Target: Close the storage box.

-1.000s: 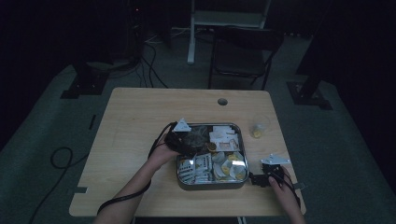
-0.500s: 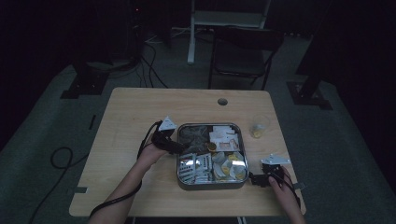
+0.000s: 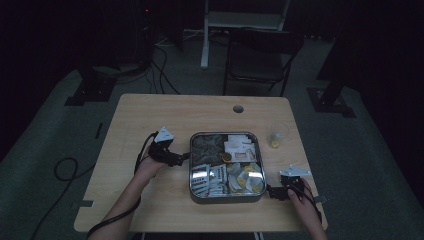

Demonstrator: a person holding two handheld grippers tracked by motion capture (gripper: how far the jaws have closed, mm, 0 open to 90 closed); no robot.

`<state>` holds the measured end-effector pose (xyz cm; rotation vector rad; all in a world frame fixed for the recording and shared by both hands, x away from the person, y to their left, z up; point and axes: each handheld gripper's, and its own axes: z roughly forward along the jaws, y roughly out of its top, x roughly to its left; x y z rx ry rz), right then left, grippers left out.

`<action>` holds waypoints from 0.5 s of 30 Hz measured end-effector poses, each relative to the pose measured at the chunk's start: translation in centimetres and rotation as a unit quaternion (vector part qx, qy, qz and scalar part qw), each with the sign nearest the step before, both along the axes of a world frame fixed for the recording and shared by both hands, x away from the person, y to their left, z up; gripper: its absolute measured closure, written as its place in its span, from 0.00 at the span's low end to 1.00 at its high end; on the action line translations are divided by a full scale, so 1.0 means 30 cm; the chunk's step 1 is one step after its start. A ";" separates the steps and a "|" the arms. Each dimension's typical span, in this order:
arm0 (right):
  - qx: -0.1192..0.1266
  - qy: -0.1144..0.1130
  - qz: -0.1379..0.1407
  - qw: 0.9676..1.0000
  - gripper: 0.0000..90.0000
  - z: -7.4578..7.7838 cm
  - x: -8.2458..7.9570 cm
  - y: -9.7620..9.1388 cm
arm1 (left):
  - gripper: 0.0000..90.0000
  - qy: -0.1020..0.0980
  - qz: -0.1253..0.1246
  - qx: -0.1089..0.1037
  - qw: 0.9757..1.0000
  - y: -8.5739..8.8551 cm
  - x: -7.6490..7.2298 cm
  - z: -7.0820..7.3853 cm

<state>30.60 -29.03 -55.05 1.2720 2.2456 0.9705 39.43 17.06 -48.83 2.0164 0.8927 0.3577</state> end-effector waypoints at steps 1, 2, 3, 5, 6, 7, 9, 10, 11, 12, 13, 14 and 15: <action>0.000 0.000 0.000 1.000 0.14 0.000 0.000 0.000 | 0.01 0.001 0.004 0.000 1.000 0.011 -0.002 -0.004; 0.000 0.000 0.000 1.000 0.14 0.000 0.000 0.000 | 0.01 0.003 0.007 0.001 1.000 0.023 -0.004 -0.008; 0.000 0.000 0.000 1.000 0.14 0.000 0.000 0.000 | 0.01 0.003 0.011 0.001 1.000 0.034 -0.006 -0.013; 0.000 0.000 0.000 1.000 0.14 0.000 0.000 0.000 | 0.01 0.006 0.017 0.001 1.000 0.055 -0.011 -0.022; 0.000 0.000 0.000 1.000 0.14 0.000 0.000 0.000 | 0.01 0.005 0.020 0.000 1.000 0.064 -0.013 -0.027; 0.000 0.000 0.000 1.000 0.14 0.000 0.000 0.000 | 0.01 0.006 0.023 0.001 1.000 0.074 -0.016 -0.031; 0.000 0.000 0.000 1.000 0.14 0.000 0.000 0.000 | 0.01 0.007 0.029 0.001 1.000 0.090 -0.023 -0.040; 0.000 0.000 0.000 1.000 0.14 0.000 0.000 0.000 | 0.01 0.009 0.032 0.002 0.999 0.099 -0.026 -0.045; 0.000 0.000 0.000 1.000 0.14 0.000 0.000 0.000 | 0.01 0.010 0.036 0.002 0.999 0.108 -0.029 -0.051; 0.000 0.000 0.000 1.000 0.14 0.000 0.000 0.000 | 0.01 0.011 0.038 0.004 0.999 0.116 -0.033 -0.057; 0.000 0.000 0.000 1.000 0.14 0.000 0.000 0.000 | 0.01 0.012 0.042 0.009 0.999 0.125 -0.036 -0.064; 0.000 0.000 0.000 1.000 0.14 0.000 0.000 0.000 | 0.01 0.012 0.046 0.011 0.999 0.135 -0.040 -0.070; 0.000 0.000 0.000 1.000 0.14 0.000 0.000 0.000 | 0.01 0.015 0.049 0.009 0.999 0.145 -0.044 -0.076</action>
